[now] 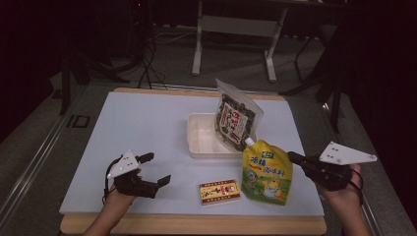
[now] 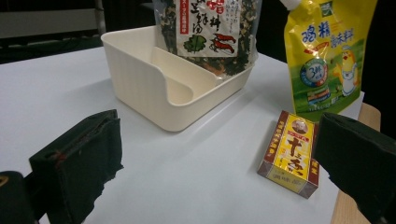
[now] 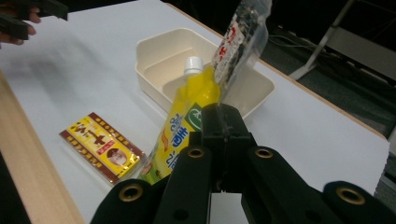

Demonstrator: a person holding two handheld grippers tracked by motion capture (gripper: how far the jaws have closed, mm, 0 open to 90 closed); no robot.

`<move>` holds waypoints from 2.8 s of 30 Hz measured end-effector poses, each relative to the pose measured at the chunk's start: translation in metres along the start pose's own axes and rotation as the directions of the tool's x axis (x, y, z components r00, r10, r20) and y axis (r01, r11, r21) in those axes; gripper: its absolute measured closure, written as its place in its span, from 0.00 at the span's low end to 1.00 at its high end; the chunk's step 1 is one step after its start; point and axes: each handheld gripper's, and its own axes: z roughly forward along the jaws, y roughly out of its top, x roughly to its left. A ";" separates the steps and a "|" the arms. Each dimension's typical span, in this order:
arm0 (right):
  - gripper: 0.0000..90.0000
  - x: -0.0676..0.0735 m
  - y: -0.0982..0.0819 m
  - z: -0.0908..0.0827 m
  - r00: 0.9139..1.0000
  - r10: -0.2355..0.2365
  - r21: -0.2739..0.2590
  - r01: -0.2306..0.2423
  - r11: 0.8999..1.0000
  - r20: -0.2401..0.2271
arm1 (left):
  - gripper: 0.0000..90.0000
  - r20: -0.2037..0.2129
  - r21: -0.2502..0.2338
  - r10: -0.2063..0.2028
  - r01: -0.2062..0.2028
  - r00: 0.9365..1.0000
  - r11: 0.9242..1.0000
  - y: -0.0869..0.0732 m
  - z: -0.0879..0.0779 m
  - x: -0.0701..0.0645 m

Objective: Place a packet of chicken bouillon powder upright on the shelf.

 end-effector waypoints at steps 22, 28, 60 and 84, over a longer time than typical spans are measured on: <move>1.00 0.047 -0.028 -0.037 0.997 0.013 -0.018 -0.015 1.000 -0.081 | 0.02 0.000 -0.002 0.001 -0.001 1.000 1.000 0.000 0.000 -0.001; 1.00 0.058 -0.032 -0.043 0.996 0.014 -0.026 -0.017 1.000 -0.093 | 0.02 0.003 -0.002 0.004 -0.004 1.000 1.000 0.001 0.000 -0.002; 1.00 0.039 -0.064 0.008 0.967 0.248 0.074 -0.244 0.967 -0.056 | 0.02 0.006 0.008 0.002 -0.002 1.000 1.000 -0.001 0.002 -0.001; 1.00 0.046 0.021 0.026 0.986 0.167 -0.025 -0.166 0.986 0.028 | 0.02 0.012 -0.011 -0.004 0.004 1.000 1.000 -0.001 -0.001 -0.001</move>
